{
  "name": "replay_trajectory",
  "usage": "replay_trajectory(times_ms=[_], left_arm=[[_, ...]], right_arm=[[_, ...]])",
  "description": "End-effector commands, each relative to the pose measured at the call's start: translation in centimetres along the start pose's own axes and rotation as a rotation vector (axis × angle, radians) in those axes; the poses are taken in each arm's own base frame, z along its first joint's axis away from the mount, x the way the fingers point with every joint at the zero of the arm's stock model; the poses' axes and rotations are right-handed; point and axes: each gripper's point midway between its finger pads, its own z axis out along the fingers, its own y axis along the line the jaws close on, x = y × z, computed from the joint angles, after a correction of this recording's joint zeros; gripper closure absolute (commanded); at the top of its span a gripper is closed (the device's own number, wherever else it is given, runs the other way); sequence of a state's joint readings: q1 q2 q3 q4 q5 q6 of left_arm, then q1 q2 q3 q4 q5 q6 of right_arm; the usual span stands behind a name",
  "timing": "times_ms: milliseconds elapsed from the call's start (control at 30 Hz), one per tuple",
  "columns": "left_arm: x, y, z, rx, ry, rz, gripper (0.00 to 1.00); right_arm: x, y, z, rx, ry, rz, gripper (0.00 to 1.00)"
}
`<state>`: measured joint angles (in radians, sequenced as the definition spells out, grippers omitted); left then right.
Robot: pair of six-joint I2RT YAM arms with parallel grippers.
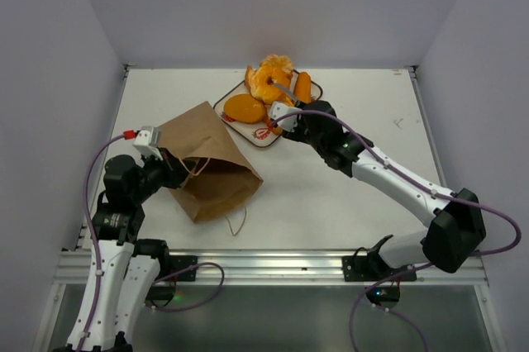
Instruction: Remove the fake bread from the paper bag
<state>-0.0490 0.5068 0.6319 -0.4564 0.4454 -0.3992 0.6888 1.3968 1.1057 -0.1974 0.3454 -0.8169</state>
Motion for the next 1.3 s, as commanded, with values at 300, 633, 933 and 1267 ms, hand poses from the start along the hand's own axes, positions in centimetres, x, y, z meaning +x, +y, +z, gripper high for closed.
replay_trajectory(times_ms=[300,633,933,1267], left_arm=[[1.0,-6.3,-0.9,0.415,0.12,0.168,0.99],[-2.4,-7.0,-2.2,0.338,0.064,0.218,1.0],[-7.6,-6.3,-2.7,0.167,-0.052,0.206,1.0],[-11.0,-3.2,-3.4,-0.103,-0.167,0.012,1.0]], right_arm=[[-1.6,0.1,-7.2,-0.127,-0.135,0.293,0.46],[0.2,-1.0,-8.3,-0.118,-0.155,0.383,0.46],[1.2,-1.2,-9.1,-0.112,-0.16,0.421,0.47],[3.5,-2.8,-9.8,-0.057,-0.119,0.498,0.47]])
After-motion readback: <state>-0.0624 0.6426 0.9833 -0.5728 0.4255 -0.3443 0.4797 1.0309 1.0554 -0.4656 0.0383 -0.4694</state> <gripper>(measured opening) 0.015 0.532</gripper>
